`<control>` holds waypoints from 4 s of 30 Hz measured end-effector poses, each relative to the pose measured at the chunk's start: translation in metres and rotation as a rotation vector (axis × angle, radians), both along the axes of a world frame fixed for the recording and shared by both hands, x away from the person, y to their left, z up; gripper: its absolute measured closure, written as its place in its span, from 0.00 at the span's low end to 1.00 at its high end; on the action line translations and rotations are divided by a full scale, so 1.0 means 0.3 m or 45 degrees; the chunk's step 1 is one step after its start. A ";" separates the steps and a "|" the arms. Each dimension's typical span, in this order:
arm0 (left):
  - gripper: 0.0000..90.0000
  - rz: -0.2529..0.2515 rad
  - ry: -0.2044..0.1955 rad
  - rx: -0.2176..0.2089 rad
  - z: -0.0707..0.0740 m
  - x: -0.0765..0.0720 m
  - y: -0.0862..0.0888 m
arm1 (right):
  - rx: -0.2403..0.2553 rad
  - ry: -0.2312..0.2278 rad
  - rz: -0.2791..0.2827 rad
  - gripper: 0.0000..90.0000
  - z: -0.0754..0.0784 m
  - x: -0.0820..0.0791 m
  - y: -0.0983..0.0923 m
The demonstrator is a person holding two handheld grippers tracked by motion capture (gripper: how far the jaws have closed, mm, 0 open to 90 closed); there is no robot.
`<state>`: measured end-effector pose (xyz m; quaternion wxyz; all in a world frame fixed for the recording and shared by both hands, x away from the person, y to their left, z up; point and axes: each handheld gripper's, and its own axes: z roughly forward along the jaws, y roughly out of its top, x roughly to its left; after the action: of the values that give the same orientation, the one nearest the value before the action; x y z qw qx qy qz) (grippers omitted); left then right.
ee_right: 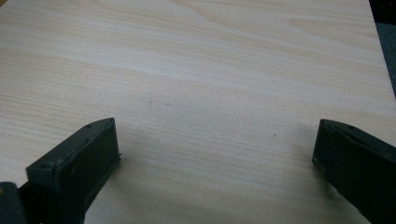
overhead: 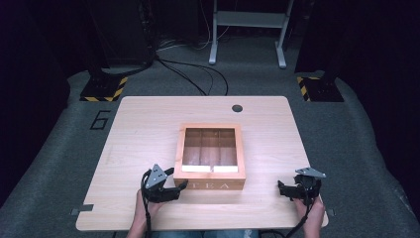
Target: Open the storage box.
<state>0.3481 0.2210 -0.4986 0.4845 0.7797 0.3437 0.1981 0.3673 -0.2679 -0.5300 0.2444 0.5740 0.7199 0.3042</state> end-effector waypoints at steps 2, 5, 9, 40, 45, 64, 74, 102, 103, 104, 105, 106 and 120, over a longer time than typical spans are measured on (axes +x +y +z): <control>0.32 -0.001 -0.001 -0.003 0.001 0.000 0.000 | 0.000 0.000 0.000 0.00 0.000 0.000 0.000; 0.32 0.000 -0.007 -0.003 0.002 0.000 0.000 | 0.000 0.000 0.000 0.00 0.000 0.000 0.000; 0.33 0.001 -0.012 -0.008 0.003 -0.001 -0.001 | 0.000 -0.001 0.000 0.00 0.000 0.000 0.000; 0.34 0.060 -0.067 -0.074 0.023 0.011 -0.020 | 0.000 0.000 0.001 0.00 0.000 0.000 0.000; 0.35 0.076 -0.084 -0.083 0.027 0.015 -0.023 | 0.000 0.000 0.000 0.00 0.000 0.000 0.000; 0.37 0.158 -0.215 -0.044 0.068 0.030 -0.042 | 0.000 0.000 0.000 0.00 0.000 0.000 0.000; 0.37 0.197 -0.289 -0.041 0.095 0.053 -0.057 | 0.000 0.000 0.000 0.00 0.000 0.000 0.000; 0.54 0.207 -0.346 -0.119 0.274 0.185 -0.041 | 0.001 0.000 0.000 0.00 0.000 0.000 0.000; 0.55 0.209 -0.354 -0.128 0.277 0.190 -0.041 | 0.001 0.000 0.000 0.00 0.000 0.000 0.000; 0.55 0.211 -0.373 -0.118 0.280 0.194 -0.039 | 0.001 0.000 0.000 0.00 0.000 0.000 0.000; 0.55 0.211 -0.373 -0.118 0.280 0.194 -0.039 | 0.001 0.000 0.000 0.00 0.000 0.000 0.000; 0.56 0.214 -0.377 -0.118 0.285 0.198 -0.041 | 0.001 0.000 0.000 0.00 0.000 0.000 0.000; 0.67 0.234 -0.390 -0.130 0.334 0.240 -0.029 | 0.015 -0.003 -0.010 0.00 0.000 0.001 0.003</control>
<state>0.4202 0.2122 -0.3985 0.5498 0.6801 0.3454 0.3404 0.3675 -0.2671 -0.5300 0.2432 0.5780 0.7154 0.3081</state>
